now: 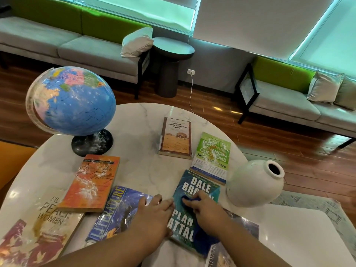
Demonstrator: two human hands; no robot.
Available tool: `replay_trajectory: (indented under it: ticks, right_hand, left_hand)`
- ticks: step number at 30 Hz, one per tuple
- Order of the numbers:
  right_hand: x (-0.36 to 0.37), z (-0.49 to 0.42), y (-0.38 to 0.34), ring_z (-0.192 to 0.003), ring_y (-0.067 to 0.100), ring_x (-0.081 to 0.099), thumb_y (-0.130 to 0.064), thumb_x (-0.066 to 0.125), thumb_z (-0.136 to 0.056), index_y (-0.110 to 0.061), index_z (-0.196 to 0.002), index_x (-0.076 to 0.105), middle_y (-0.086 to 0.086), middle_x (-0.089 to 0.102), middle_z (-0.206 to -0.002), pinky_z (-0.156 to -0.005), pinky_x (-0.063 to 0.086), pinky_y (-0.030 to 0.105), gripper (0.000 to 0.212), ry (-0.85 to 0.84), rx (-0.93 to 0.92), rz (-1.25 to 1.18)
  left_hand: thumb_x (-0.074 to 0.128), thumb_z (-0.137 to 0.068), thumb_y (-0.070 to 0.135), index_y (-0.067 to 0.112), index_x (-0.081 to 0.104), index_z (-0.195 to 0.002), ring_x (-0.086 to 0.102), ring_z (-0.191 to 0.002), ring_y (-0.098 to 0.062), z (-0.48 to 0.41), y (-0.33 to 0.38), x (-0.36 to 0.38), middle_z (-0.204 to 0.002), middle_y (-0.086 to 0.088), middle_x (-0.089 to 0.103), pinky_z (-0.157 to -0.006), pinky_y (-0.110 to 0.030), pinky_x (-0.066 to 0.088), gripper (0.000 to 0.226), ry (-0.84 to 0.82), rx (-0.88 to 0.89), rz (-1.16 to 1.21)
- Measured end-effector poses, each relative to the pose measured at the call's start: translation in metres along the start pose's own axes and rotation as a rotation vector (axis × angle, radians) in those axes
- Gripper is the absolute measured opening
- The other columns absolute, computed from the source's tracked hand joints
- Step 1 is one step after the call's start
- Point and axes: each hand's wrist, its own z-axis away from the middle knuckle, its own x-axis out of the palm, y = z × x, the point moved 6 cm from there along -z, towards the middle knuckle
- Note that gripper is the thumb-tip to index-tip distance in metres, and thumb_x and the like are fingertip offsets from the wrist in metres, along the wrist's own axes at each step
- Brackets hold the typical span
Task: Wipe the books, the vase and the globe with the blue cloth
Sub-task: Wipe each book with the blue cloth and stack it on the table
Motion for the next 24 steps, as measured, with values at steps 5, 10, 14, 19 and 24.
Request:
replay_trajectory:
  ticks: [5, 10, 14, 19, 24]
  right_hand:
    - [-0.009, -0.008, 0.013, -0.091, 0.015, 0.053, -0.024, 0.05, -0.097, -0.028, -0.132, 0.047, -0.001, 0.047, -0.115, -0.086, 0.047, 0.028, 0.036, 0.038, 0.223, -0.053]
    - [-0.005, 0.013, -0.026, -0.082, 0.004, 0.057, -0.033, 0.051, -0.096, -0.028, -0.108, 0.058, -0.006, 0.057, -0.106, -0.073, 0.05, 0.022, 0.015, 0.021, -0.029, -0.113]
    - [-0.018, 0.012, 0.001, -0.081, 0.003, 0.06, -0.029, 0.052, -0.097, -0.022, -0.114, 0.055, -0.007, 0.057, -0.106, -0.067, 0.048, 0.016, 0.019, 0.094, 0.128, -0.159]
    - [0.005, 0.006, -0.022, -0.111, 0.023, 0.047, -0.014, 0.048, -0.095, -0.035, -0.135, 0.048, -0.003, 0.04, -0.124, -0.092, 0.039, 0.031, 0.045, -0.012, 0.114, -0.165]
    - [0.003, 0.028, -0.033, -0.094, 0.001, 0.052, -0.034, 0.053, -0.095, -0.027, -0.119, 0.062, -0.012, 0.051, -0.112, -0.089, 0.045, 0.021, 0.027, -0.002, -0.153, -0.152]
  left_hand:
    - [0.047, -0.091, 0.054, 0.028, 0.015, -0.152, 0.013, -0.141, -0.017, 0.002, -0.002, 0.0, -0.159, 0.014, 0.01, -0.105, -0.048, 0.016, 0.074, 0.003, -0.018, 0.017]
    - [0.043, -0.092, 0.057, 0.029, 0.008, -0.153, 0.004, -0.145, -0.017, 0.006, -0.003, 0.004, -0.16, 0.015, 0.004, -0.107, -0.05, 0.013, 0.076, -0.006, -0.08, 0.026]
    - [0.043, -0.091, 0.059, 0.027, 0.002, -0.153, -0.001, -0.146, -0.016, 0.007, -0.005, 0.003, -0.16, 0.015, -0.001, -0.11, -0.051, 0.011, 0.081, -0.017, -0.124, 0.043]
    - [0.042, -0.089, 0.064, 0.026, -0.003, -0.153, -0.002, -0.147, -0.017, 0.007, -0.008, 0.006, -0.159, 0.015, -0.009, -0.109, -0.053, 0.01, 0.087, -0.021, -0.163, 0.044]
    - [0.045, -0.087, 0.065, 0.027, -0.004, -0.153, -0.004, -0.147, -0.018, 0.007, -0.01, 0.004, -0.159, 0.016, -0.011, -0.111, -0.053, 0.008, 0.091, -0.04, -0.189, 0.082]
